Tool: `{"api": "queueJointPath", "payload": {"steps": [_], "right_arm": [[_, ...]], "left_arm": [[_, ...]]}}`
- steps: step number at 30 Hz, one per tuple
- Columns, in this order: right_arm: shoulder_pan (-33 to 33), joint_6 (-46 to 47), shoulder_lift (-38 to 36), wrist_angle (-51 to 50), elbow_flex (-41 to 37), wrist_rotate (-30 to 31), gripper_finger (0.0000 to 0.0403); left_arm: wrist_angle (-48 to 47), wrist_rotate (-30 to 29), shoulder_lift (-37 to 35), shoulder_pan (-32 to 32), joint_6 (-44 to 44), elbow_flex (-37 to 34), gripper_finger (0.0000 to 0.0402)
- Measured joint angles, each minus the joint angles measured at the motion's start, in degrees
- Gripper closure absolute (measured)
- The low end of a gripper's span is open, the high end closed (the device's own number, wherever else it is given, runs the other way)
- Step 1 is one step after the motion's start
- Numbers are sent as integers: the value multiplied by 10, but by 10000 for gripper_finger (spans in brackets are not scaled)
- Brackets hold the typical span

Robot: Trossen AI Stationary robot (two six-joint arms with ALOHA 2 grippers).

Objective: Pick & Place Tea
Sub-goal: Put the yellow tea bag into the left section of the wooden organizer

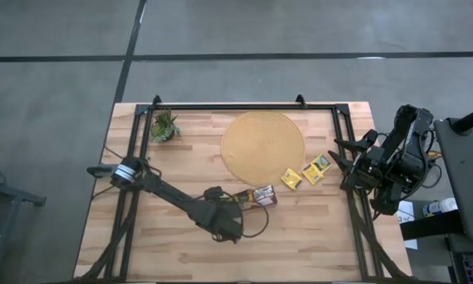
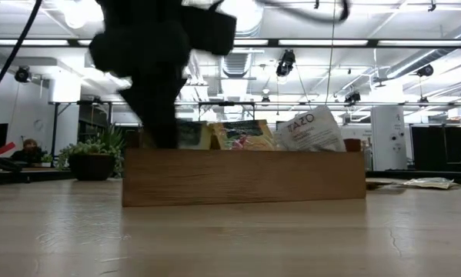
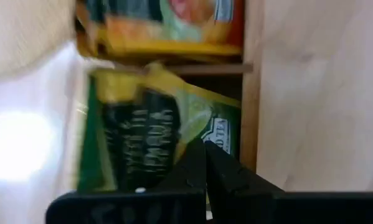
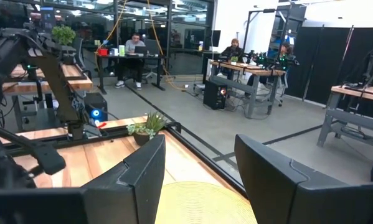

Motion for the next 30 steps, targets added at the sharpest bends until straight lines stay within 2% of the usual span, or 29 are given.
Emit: {"api": "queueJointPath", "payload": {"steps": [5,9,16,24,30], "right_arm": [[0,0,0,0,0,0,211],[0,0,0,0,0,0,211],[0,0,0,0,0,0,211],[0,0,0,0,0,0,211],[0,-3,-1,-1,4,0,211]], "left_arm": [[59,49,-4,2,-23,-53,401],[97,55,-3,1,-21,-63,401],[85,49,3,-2,11,-17,401],[12,16,3,-2,20,44,401],[-7,4,-1,-2,38,74,401]]}}
